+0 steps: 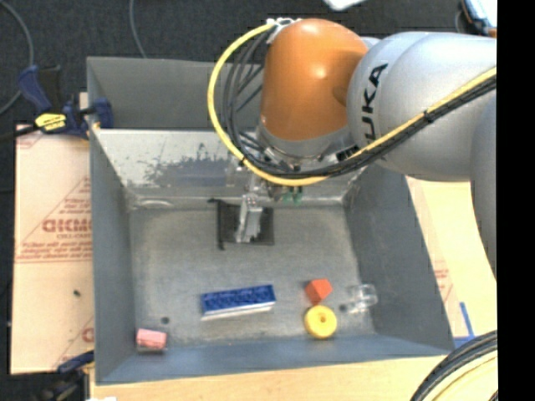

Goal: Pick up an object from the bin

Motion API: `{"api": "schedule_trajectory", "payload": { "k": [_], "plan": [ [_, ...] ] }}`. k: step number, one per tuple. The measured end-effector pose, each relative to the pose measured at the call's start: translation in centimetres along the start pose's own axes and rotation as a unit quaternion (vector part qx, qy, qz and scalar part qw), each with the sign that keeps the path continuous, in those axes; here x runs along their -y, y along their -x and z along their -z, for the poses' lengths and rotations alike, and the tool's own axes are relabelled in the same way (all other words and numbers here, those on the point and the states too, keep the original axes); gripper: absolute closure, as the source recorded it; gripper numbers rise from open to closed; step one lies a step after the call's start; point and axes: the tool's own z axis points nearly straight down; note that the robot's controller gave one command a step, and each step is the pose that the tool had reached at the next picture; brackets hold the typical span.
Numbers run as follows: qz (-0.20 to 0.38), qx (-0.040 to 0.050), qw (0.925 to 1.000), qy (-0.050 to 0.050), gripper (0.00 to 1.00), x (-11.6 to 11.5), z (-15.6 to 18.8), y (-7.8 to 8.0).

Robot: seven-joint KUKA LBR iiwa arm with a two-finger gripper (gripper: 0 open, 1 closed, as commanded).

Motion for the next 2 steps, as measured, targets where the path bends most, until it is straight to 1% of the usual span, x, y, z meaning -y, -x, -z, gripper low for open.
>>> {"api": "schedule_trajectory", "payload": {
  "k": [1,2],
  "plan": [
    [0.017,0.0003,0.9999,0.0,0.0,2.6,-8.1,-0.9],
    [-0.084,0.0003,0.9965,0.0,0.0,3.7,-12.0,-0.2]
  ]
}}
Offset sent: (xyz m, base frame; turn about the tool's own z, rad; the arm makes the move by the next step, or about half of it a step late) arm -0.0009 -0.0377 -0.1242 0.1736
